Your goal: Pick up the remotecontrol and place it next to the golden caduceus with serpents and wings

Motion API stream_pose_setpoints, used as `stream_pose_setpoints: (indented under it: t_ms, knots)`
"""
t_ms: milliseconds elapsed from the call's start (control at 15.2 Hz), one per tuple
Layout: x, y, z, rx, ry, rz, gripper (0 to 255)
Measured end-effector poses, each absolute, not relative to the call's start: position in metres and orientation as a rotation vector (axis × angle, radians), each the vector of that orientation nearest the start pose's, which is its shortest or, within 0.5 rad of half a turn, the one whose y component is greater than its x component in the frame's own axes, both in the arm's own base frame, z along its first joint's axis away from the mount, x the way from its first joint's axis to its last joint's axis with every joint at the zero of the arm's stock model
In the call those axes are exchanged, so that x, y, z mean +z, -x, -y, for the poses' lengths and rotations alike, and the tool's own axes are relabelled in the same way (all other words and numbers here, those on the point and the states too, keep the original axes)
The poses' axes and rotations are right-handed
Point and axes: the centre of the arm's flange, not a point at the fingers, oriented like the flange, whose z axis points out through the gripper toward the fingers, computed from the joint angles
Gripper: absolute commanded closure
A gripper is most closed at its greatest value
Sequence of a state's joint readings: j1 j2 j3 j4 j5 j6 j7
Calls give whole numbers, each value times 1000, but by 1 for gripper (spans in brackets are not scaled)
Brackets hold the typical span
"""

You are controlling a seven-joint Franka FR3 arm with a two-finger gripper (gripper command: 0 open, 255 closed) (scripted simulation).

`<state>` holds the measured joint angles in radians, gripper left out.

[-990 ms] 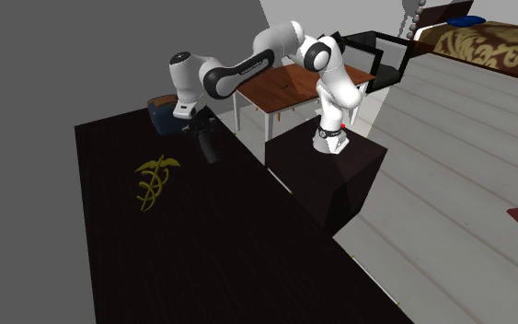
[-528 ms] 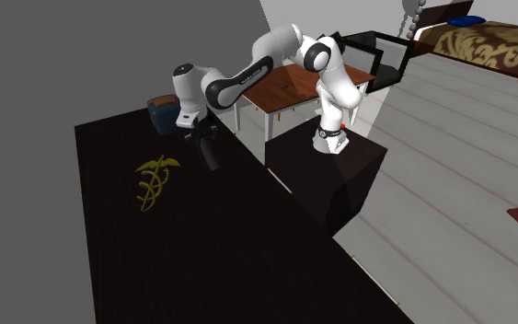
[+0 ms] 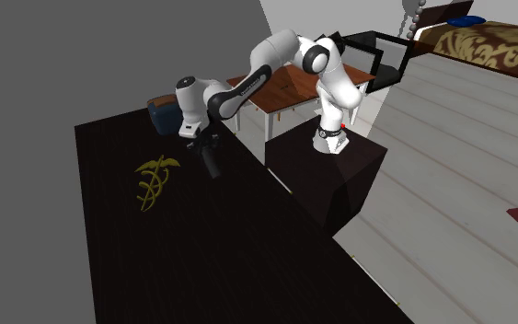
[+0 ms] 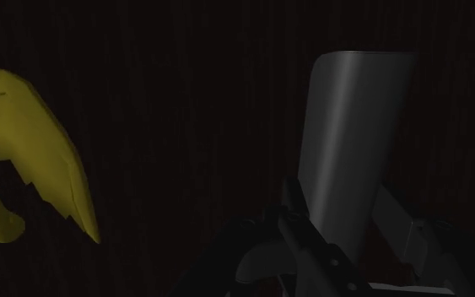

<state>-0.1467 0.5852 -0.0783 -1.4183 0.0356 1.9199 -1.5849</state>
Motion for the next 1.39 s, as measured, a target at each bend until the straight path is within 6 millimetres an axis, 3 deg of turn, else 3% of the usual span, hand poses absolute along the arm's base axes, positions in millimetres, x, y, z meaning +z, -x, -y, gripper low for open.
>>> stream_pose_setpoints:
  t_ms: [264, 660, 726, 1122, 1386]
  knots:
    - [332, -690, 146, 91, 2399, 1935, 255]
    - [328, -690, 146, 90, 2401, 1935, 255]
    - [328, -690, 146, 90, 2401, 1935, 0]
    - [328, -690, 145, 90, 2400, 1936, 0]
    - [366, -694, 147, 89, 2401, 1936, 0]
